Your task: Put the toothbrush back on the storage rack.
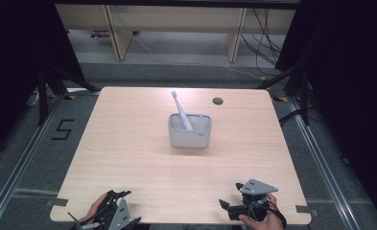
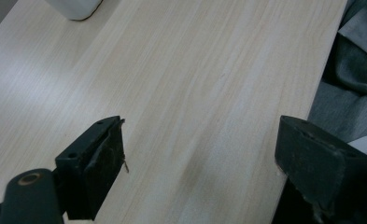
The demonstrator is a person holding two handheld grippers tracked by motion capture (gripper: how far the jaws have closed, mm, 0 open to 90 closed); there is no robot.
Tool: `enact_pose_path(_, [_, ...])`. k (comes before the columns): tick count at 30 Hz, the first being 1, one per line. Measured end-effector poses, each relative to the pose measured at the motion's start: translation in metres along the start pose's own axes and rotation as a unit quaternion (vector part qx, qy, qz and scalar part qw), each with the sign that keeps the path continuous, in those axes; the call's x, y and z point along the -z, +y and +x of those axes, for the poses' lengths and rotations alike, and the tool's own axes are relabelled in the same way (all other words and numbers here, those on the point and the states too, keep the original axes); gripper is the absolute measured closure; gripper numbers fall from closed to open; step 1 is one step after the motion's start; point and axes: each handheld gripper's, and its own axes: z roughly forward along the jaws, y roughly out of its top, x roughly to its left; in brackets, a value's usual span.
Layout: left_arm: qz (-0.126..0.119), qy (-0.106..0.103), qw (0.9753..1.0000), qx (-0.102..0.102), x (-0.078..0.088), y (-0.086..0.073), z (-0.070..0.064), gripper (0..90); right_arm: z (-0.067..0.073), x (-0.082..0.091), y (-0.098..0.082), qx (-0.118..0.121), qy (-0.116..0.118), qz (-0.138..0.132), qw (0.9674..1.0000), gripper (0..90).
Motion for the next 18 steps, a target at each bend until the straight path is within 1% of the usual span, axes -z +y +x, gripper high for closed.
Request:
enact_pose_path(2, [0.002,0.0,1.0,-0.001,0.0,0.0001,0.0001,15.3,0.0001,0.0002,-0.0004,-0.002,0.0,0.001,1.0,16.3])
enact_pose_path(3, [0.001,0.011,0.9999,-0.001,-0.0007,0.0,-0.0009,15.3,-0.0003,0.0008,-0.0011,0.002,-0.001,0.002,1.0,16.3])
enact_pose_path(4, [0.001,0.011,0.9999,-0.001,-0.0007,0.0,-0.0009,15.3,-0.0003,0.0008,-0.0011,0.002,-0.001,0.002,1.0,16.3])
enact_pose_path(5, [0.001,0.007,1.0,-0.001,-0.0006,0.0,-0.0004,15.3,-0.0005,0.0012,-0.0015,0.004,-0.003,0.001,1.0,16.3])
enact_pose_path(6, [0.001,0.008,1.0,-0.001,-0.0006,0.0,-0.0004,15.3,-0.0005,0.0011,-0.002,0.002,0.0,0.001,1.0,16.3])
enact_pose_path(7, [0.001,0.0,1.0,0.0,0.0002,0.0,0.0001,15.3,0.0,0.0018,-0.0026,-0.003,0.006,0.004,1.0,16.3])
enact_pose_path(10, [0.002,-0.001,1.0,0.0,0.0003,0.0,0.0002,15.3,0.0,0.0026,-0.0034,-0.002,0.002,0.005,1.0,16.3])
enact_pose_path(11, [0.007,-0.003,1.0,-0.002,0.0008,0.0004,0.0006,15.3,0.0004,0.0031,-0.0041,-0.003,0.002,0.004,1.0,16.3])
enact_pose_path(12, [0.002,0.008,1.0,-0.001,-0.0006,0.0,-0.0003,15.3,-0.0001,0.0032,-0.0042,0.001,0.002,0.003,1.0,16.3])
enact_pose_path(13, [0.003,0.001,1.0,-0.001,0.0001,0.0001,0.0003,15.3,0.0009,0.0038,-0.0045,-0.006,0.003,0.007,1.0,16.3])
enact_pose_path(14, [0.001,0.0,1.0,0.001,0.0003,0.0,0.0002,15.3,0.0013,0.0044,-0.0046,-0.009,0.006,0.006,0.9999,16.3])
enact_pose_path(15, [0.001,0.0,1.0,0.001,0.0003,0.0,0.0002,15.3,0.0003,0.0044,-0.0048,0.0,0.002,0.003,1.0,16.3])
enact_pose_path(18, [0.002,-0.002,1.0,0.0,0.0005,-0.0001,0.0002,15.3,0.0003,0.0046,-0.0052,-0.002,0.007,0.004,1.0,16.3])
